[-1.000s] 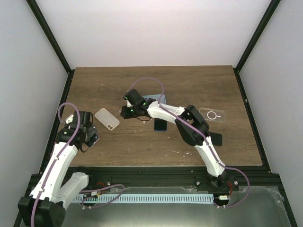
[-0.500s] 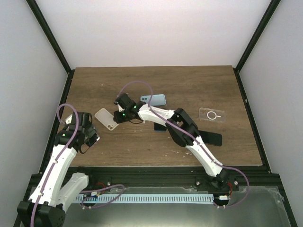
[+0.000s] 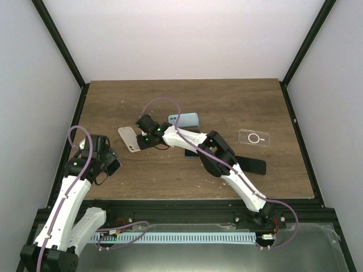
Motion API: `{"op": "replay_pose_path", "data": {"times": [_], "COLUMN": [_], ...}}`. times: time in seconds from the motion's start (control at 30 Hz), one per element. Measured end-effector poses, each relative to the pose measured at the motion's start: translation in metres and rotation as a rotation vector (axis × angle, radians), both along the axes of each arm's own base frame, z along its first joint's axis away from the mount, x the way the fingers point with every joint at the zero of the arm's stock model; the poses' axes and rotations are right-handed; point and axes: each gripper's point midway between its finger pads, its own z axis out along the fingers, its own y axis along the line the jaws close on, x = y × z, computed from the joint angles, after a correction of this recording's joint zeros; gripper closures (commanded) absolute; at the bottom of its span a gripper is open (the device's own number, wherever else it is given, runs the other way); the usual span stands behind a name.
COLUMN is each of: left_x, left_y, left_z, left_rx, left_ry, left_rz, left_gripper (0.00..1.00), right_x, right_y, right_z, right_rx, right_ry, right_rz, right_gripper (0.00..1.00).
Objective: Put the phone into the phone case
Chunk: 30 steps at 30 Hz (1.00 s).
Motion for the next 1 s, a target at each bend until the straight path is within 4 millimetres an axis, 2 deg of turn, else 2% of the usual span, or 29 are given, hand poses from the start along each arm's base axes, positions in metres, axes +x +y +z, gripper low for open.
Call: {"op": "replay_pose_path", "data": {"times": [0.13,0.37,0.47,0.63,0.73,1.0], "left_x": [0.001,0.012,0.017,0.025,0.027,0.027], "left_y": [-0.005,-0.024,-0.034,-0.053,-0.063,-0.085], "left_z": [0.001,-0.005,-0.008,-0.011,-0.014,-0.031], "left_rx": [-0.02,-0.088,-0.126,-0.199,-0.244,-0.342], "left_ry": [-0.007,-0.002,0.006,0.008,0.016,0.067], "left_rz": [-0.019,-0.107,-0.147,-0.215,-0.252,-0.327], "left_gripper": [0.47,0.48,0.48,0.48,0.48,0.48], "right_x": [-0.009,-0.037,-0.054,-0.091,-0.104,-0.138], "right_y": [-0.029,-0.102,-0.131,-0.174,-0.181,-0.171], "right_z": [0.002,0.019,0.019,0.007,0.004,0.0], "right_rx": [-0.065,-0.183,-0.214,-0.258,-0.249,-0.171], "right_ry": [0.001,0.006,0.034,0.102,0.129,0.236], "right_rz": [-0.051,-0.173,-0.219,-0.269,-0.285,-0.273], "right_gripper": [0.99,0.99,0.99,0.99,0.97,0.8]}}
